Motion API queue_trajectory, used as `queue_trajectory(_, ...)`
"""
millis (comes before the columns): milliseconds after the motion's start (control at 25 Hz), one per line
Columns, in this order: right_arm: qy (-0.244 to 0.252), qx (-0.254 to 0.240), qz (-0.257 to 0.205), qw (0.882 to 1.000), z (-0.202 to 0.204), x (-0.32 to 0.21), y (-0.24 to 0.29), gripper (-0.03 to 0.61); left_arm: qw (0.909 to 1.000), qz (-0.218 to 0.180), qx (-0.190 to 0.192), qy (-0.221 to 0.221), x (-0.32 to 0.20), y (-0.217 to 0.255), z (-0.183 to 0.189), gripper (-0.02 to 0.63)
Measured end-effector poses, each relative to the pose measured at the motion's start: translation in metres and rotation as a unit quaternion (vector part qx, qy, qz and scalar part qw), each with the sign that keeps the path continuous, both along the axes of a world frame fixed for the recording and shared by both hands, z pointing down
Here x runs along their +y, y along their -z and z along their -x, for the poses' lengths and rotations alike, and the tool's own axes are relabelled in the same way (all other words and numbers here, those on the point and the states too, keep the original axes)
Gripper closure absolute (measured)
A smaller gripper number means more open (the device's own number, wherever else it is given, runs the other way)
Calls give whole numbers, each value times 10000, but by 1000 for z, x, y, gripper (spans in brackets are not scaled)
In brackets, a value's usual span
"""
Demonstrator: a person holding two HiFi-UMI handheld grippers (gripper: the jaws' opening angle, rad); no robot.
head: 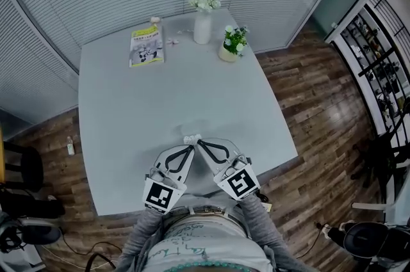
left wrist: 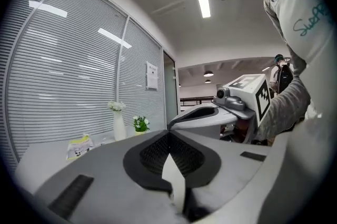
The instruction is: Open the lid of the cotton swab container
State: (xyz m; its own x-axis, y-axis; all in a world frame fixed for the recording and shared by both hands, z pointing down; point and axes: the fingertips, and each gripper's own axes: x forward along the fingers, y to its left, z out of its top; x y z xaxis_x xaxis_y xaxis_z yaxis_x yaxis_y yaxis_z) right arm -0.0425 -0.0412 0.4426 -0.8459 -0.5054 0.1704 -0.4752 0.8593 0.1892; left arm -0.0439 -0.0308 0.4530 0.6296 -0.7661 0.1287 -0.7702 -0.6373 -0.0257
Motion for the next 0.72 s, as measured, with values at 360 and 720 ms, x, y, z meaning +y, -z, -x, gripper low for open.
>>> queue_trajectory(360,-447,-493,-239,9975,-4,10,35,577,9990,-295,167,306,5,39,5,615)
queue_trajectory(720,-427,-523,-113,9977,-3,15,39,577,9987,-319,211,335,5,43,2,615)
